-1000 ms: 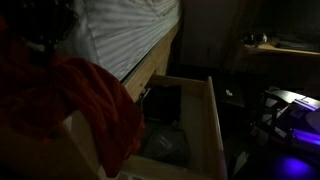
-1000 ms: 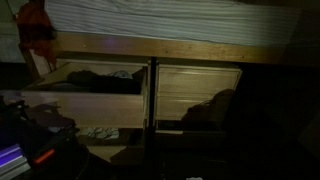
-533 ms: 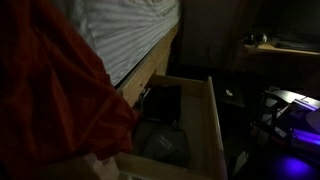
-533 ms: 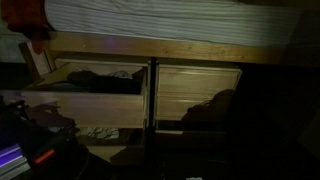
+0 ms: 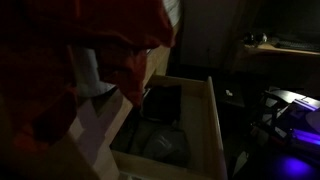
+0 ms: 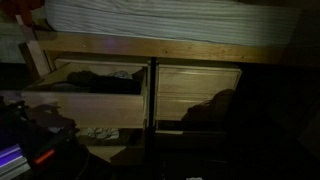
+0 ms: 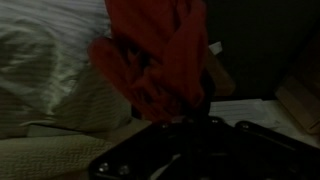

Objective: Put the orange cloth at the edge of the bed then put it back

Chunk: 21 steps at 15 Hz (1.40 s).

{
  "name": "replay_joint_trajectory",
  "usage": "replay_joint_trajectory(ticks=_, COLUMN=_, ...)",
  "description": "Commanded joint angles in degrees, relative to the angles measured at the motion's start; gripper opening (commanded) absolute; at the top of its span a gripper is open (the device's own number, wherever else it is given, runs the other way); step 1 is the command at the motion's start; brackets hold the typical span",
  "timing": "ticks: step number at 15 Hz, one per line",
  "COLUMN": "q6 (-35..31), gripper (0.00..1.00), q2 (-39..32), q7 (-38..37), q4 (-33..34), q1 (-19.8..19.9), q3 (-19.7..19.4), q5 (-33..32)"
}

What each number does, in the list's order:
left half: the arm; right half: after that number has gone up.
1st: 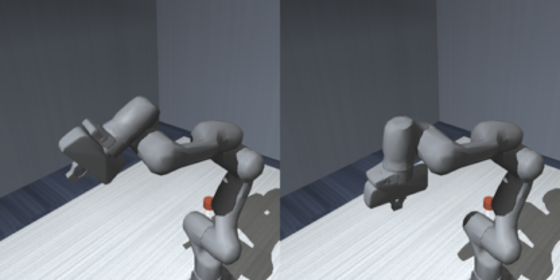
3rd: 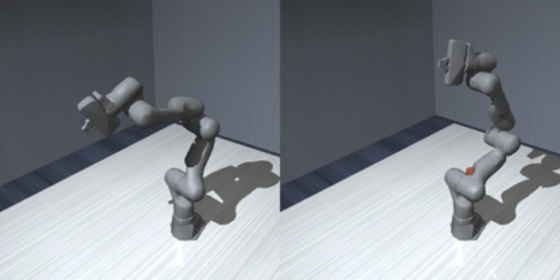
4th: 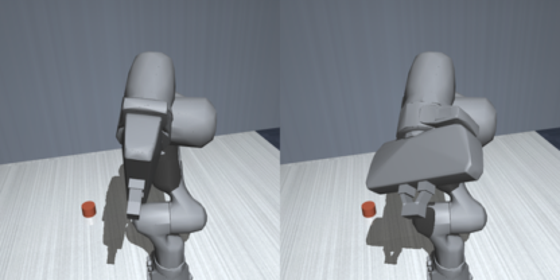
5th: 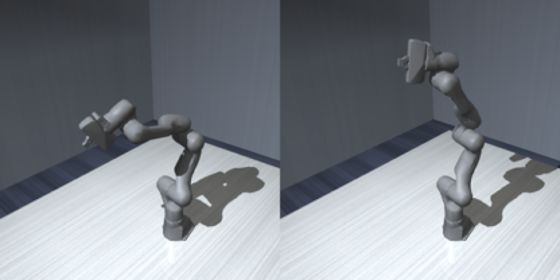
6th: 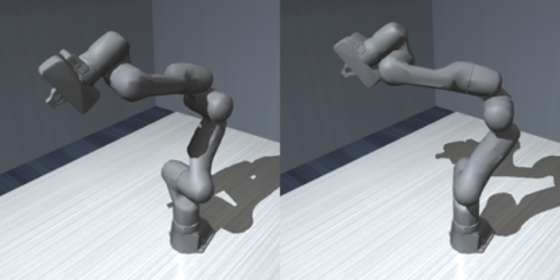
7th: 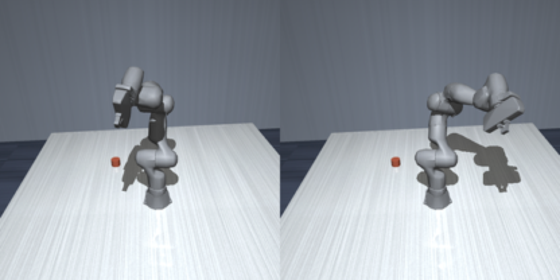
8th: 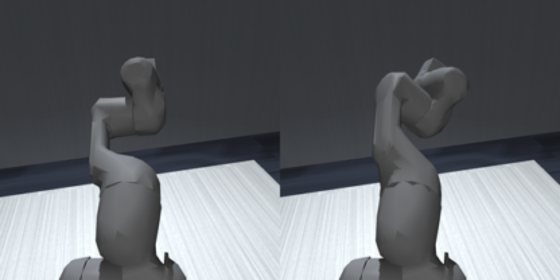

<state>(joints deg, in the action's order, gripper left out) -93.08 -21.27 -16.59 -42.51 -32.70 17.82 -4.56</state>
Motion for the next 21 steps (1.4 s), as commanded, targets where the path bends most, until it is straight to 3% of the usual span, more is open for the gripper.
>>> replay_joint_trajectory(ticks=1, q6=13.7, gripper=0.01, q2=3.5, q7=-8.1, q4=6.4, q1=-5.0, q3=-3.6, q5=-6.0)
replay_joint_trajectory(ticks=4, q6=24.3, gripper=0.01, q2=3.8, q7=-12.1, q4=10.9, q1=-7.9, q3=-5.0, q5=-9.4)
replay_joint_trajectory(ticks=7, q6=28.4, gripper=0.01, q2=4.8, q7=-14.7, q4=9.0, q1=-5.3, q3=-4.2, q5=-6.9)
replay_joint_trajectory(ticks=10, q6=21.8, gripper=0.01, q2=2.8, q7=-12.1, q4=7.6, q1=-2.0, q3=-4.4, q5=-4.6)
replay_joint_trajectory(ticks=12, q6=13.5, gripper=0.01, q2=0.4, q7=-11.1, q4=5.6, q1=0.4, q3=-4.2, q5=-3.5)
replay_joint_trajectory(ticks=16, q6=-1.9, gripper=0.01, q2=-4.8, q7=-13.7, q4=0.5, q1=5.7, q3=-1.8, q5=9.7)
replay_joint_trajectory(ticks=19, q6=-1.2, gripper=0.01, q2=-5.8, q7=-13.5, q4=-6.9, q1=9.0, q3=-1.5, q5=17.6)
replay_joint_trajectory(ticks=21, q6=2.5, gripper=0.01, q2=-1.3, q7=-14.7, q4=-14.2, q1=11.1, q3=-2.3, q5=21.0)
